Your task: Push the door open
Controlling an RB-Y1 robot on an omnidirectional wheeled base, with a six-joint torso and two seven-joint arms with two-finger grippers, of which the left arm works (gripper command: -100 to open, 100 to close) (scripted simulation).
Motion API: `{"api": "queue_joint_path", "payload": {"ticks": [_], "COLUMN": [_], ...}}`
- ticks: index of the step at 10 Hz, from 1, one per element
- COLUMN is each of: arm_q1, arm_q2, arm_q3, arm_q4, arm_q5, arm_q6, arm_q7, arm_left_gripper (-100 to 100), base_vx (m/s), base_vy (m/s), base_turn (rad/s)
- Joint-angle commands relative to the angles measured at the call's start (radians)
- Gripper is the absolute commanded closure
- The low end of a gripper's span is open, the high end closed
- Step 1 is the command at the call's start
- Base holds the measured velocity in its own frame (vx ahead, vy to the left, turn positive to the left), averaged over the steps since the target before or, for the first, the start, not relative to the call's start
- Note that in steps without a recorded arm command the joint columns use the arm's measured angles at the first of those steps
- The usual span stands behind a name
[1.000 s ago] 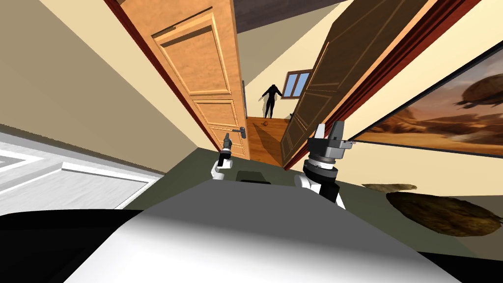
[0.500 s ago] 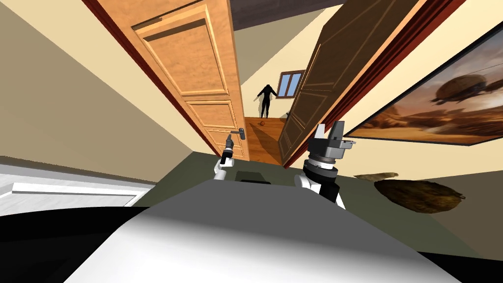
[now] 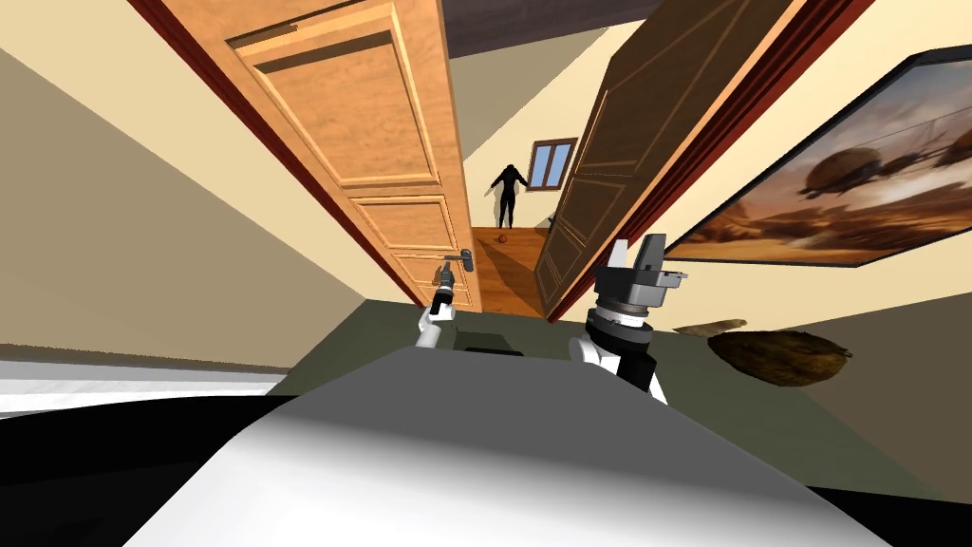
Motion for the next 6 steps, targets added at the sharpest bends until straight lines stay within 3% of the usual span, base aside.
{"api": "queue_joint_path", "payload": {"ticks": [1, 6], "arm_q1": [-0.031, -0.1], "arm_q2": [-0.004, -0.019], "arm_q3": [0.008, 0.024], "arm_q4": [0.05, 0.172], "arm_q5": [0.003, 0.01], "arm_q6": [0.007, 0.015], "arm_q7": [0.0, 0.0], "arm_left_gripper": [-100, -100], "base_vx": [0.027, 0.001], "base_vy": [0.103, 0.124], "base_turn": [-0.133, -0.112]}}
